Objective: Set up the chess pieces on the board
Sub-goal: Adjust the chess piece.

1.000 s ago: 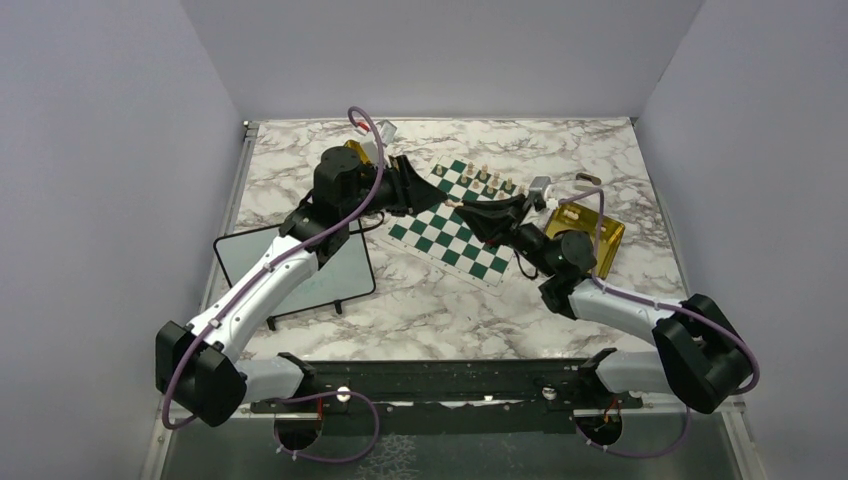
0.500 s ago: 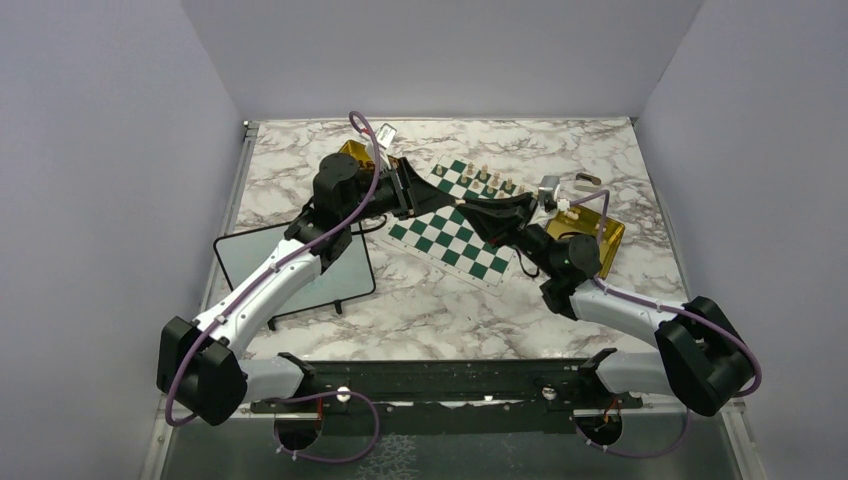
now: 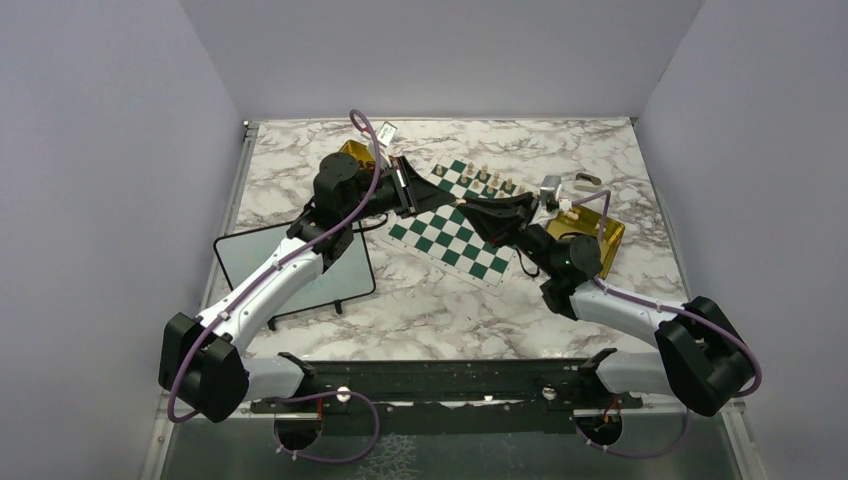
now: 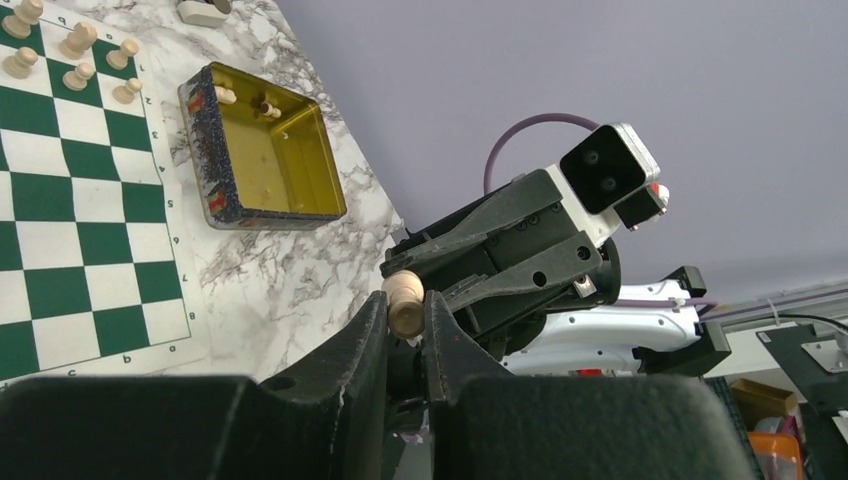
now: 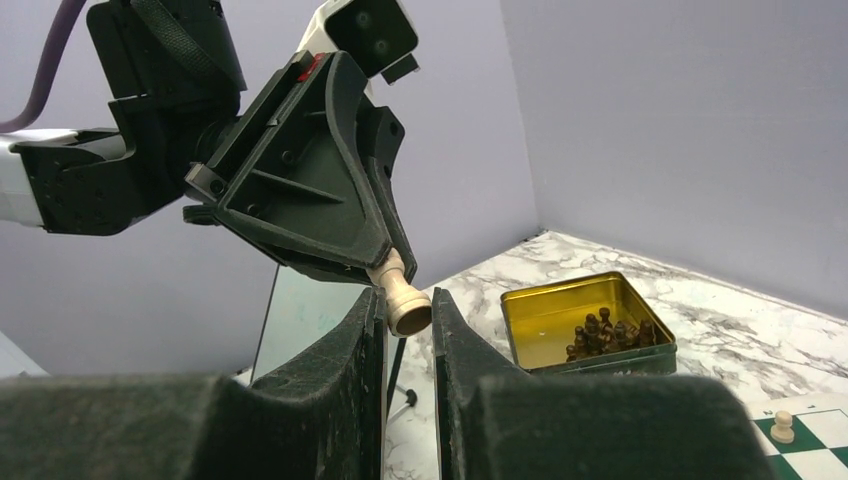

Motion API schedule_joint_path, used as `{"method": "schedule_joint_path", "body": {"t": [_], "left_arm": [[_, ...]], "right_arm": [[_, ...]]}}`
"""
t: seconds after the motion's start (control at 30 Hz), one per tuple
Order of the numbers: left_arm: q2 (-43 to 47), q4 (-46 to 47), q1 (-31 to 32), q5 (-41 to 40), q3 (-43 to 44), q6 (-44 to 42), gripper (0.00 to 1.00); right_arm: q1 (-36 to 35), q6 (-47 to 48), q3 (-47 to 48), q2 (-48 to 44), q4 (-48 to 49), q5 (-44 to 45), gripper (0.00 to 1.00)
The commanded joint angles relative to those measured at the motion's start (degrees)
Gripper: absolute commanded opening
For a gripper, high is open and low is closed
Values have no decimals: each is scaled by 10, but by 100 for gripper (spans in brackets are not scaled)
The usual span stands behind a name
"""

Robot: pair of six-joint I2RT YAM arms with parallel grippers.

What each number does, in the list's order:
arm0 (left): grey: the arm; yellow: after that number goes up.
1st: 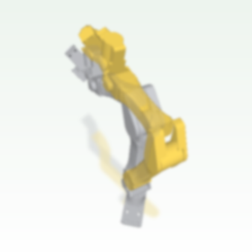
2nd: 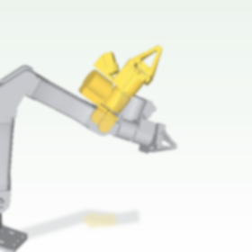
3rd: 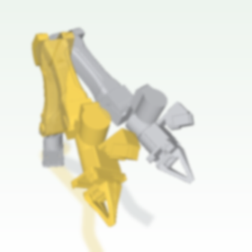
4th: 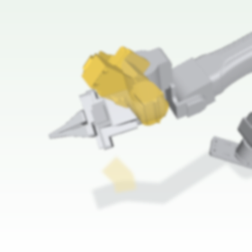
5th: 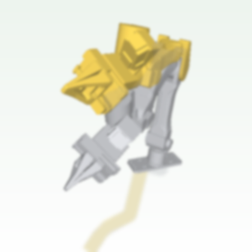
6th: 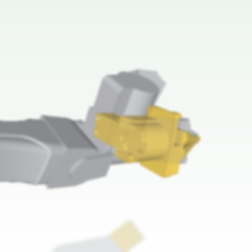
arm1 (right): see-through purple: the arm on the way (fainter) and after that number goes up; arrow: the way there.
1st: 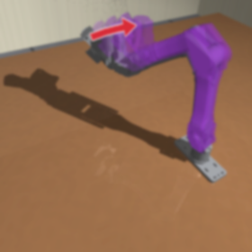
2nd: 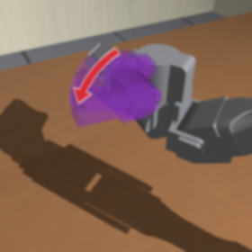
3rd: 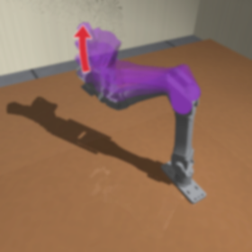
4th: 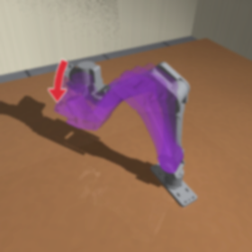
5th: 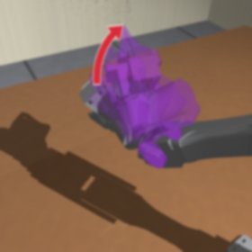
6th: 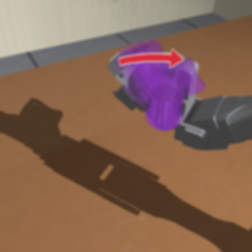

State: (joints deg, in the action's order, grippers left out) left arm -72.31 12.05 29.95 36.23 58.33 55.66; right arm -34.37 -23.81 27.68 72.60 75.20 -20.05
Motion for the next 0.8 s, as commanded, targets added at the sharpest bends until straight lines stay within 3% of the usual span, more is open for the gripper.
{"method": "schedule_joint_path", "body": {"t": [0.0, 0.1, 0.17, 0.4, 0.5, 0.6, 0.63, 0.67, 0.7, 0.77], "left_arm": [[1, 18, -1, 13, -5, 0, 14], [2, 7, -1, 0, -2, -11, 8], [4, -12, 0, -16, 6, -34, 6], [-20, -131, 6, -98, 80, -156, 3], [-46, -157, 12, -134, 114, -197, 2], [-83, -195, 24, -193, 167, -257, 2], [-99, -206, 28, -212, 186, -277, 2], [-118, -217, 32, -234, 209, -296, 2], [-136, -228, 36, -258, 230, -314, 2], [-178, -244, 40, -296, 270, -345, 2]], "right_arm": [[2, -2, -3, 3, 22, -6, 1], [2, -1, -4, 4, 20, -4, 3], [3, 0, -6, 2, 13, 0, 10], [2, 12, -37, -62, -87, 7, 54], [2, 33, -46, -121, -178, 3, 71], [2, 55, -47, -188, -294, 8, 75], [2, 60, -48, -209, -326, 9, 82], [2, 65, -49, -231, -360, 11, 95], [2, 71, -49, -252, -392, 14, 99], [2, 75, -46, -293, -463, 23, 100]]}}
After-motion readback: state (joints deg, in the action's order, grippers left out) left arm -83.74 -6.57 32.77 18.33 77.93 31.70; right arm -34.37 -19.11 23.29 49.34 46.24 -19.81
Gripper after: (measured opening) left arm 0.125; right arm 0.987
